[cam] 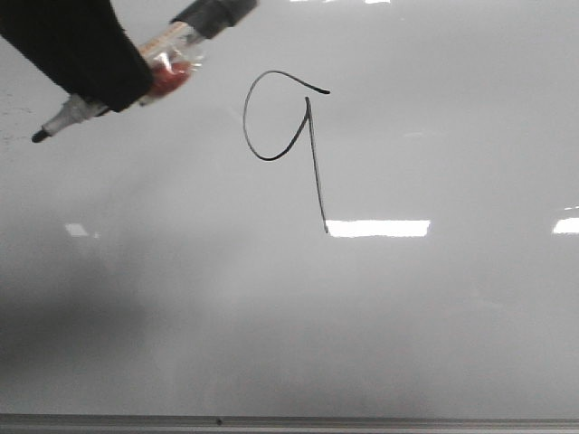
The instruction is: Write number 9 on whiteboard
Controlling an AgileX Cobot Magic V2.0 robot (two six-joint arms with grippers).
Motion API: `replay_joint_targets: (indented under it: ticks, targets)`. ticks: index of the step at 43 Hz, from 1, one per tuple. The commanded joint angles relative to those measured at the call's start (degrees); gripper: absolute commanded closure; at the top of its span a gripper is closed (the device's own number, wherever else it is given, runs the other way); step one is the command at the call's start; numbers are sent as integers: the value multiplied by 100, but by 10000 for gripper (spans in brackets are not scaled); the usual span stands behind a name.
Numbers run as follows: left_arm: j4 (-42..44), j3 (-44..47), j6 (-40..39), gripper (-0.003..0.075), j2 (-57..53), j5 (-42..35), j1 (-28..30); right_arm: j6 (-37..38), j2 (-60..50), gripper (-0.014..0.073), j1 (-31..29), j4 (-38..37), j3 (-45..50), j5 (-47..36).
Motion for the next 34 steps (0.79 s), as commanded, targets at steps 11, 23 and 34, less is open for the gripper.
replay_joint_targets:
  ticks: [11,23,34]
  targets:
    - [264,764,-1315,739,-182,-2170,1649,348,-2249,660,-77,-196,1873,-1031]
    - [5,2009,-1336,739,-182,-4351,1969,348,-2916,655,-77,-191,2383,-964]
    - [-143,2220,-1336,739,178,-5276,1969,348,-2916,655,-77,-185,2383,-964]
